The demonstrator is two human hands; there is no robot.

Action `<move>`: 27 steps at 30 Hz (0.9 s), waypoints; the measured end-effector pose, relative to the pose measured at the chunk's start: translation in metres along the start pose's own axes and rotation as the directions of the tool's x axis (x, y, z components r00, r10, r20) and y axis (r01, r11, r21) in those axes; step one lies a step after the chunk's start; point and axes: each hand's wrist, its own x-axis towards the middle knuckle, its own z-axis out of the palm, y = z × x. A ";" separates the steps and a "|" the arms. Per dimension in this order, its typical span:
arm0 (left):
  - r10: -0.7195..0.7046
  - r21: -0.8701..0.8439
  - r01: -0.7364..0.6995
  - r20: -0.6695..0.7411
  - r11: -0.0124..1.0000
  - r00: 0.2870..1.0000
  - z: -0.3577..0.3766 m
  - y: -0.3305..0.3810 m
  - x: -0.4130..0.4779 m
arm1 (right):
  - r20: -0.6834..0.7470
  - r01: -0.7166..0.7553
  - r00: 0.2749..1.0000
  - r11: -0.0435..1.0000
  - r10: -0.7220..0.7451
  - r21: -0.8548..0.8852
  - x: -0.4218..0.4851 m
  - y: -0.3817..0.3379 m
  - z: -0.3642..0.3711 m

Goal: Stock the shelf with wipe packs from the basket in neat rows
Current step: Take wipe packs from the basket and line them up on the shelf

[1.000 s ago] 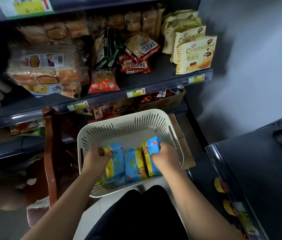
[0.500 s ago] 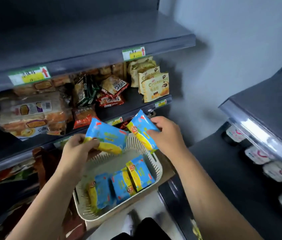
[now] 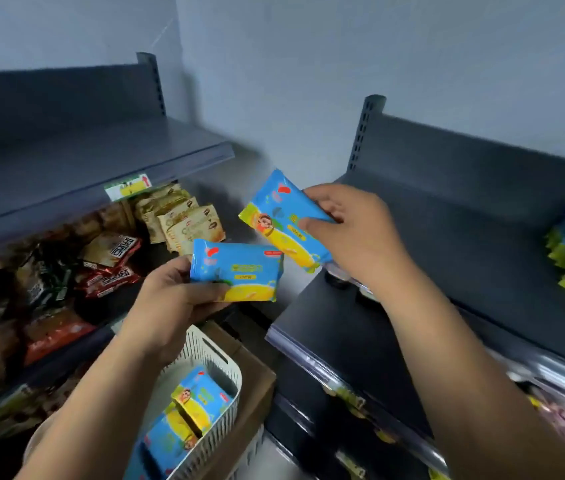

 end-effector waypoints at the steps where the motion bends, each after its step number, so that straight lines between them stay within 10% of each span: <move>1: -0.002 0.008 0.002 0.041 1.000 0.999 0.016 0.000 -0.003 | -0.019 -0.007 1.000 1.000 0.006 -0.019 -0.007 0.001 -0.018; 27: 0.000 0.179 -0.095 0.468 0.979 0.884 0.342 -0.059 -0.105 | -0.452 -0.339 0.890 0.759 0.066 -0.557 -0.148 0.059 -0.362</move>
